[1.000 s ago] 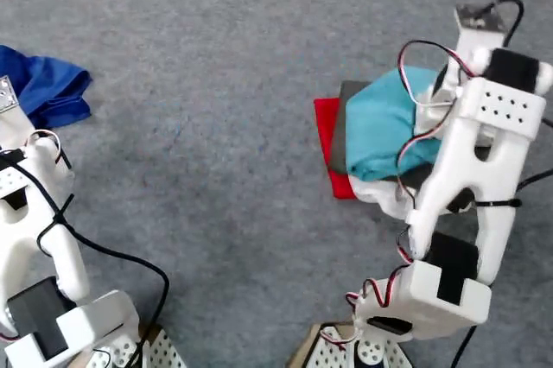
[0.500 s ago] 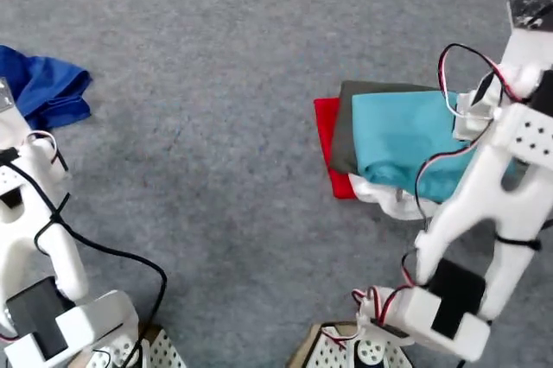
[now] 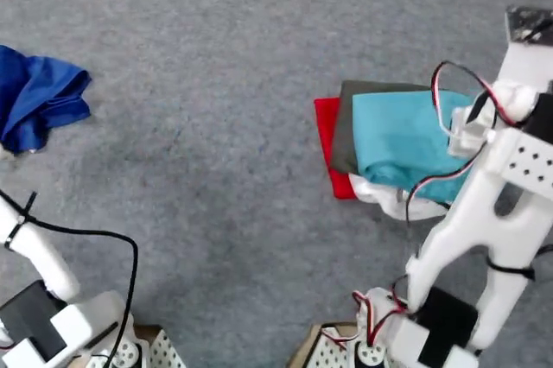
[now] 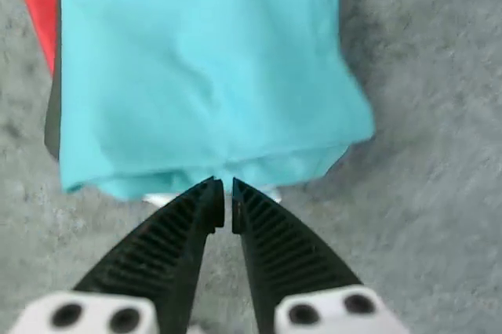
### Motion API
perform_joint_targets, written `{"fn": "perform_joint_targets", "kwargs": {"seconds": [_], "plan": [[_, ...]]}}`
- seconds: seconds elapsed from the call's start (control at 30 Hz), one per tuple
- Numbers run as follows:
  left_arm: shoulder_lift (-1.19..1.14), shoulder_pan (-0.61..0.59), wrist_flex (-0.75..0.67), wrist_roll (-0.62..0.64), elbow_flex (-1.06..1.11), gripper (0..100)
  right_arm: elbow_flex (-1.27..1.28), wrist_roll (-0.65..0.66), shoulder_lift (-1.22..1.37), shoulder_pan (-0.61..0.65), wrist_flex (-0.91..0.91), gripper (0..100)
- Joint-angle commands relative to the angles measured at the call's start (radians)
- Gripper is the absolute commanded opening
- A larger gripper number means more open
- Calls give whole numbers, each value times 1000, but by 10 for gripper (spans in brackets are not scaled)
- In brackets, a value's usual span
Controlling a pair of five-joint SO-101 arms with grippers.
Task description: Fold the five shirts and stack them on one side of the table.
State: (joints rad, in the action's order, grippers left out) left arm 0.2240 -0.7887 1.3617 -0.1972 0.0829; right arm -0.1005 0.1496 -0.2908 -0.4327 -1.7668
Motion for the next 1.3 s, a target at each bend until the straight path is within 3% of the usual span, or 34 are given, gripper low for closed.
{"fn": "perform_joint_targets", "kwargs": {"seconds": [0.0, 0.1, 0.3, 0.47, 0.6, 0.73, 1.1, 1.27], "plan": [[1, -60, 5, 9, -155, 181, 124, 9, -122, 54, -15, 32], [-51, -100, -52, 9, -236, 261, 213, 9, -203, 101, -15, 32], [-360, -80, -146, 49, -456, 268, 309, 9, -372, 179, -15, 32], [-671, 5, -104, 83, -741, 268, 306, 9, -565, 191, -14, 33], [-928, 43, -160, 212, -942, 264, 314, 9, -704, 191, -14, 33], [-1152, 61, -149, 226, -1106, 253, 343, 3, -808, 189, -14, 33], [-1389, 100, 209, 218, -1530, 14, 498, 0, -946, 183, -14, 33], [-1365, 146, 400, 147, -1761, 18, 495, 0, -983, 189, -14, 33]]}}
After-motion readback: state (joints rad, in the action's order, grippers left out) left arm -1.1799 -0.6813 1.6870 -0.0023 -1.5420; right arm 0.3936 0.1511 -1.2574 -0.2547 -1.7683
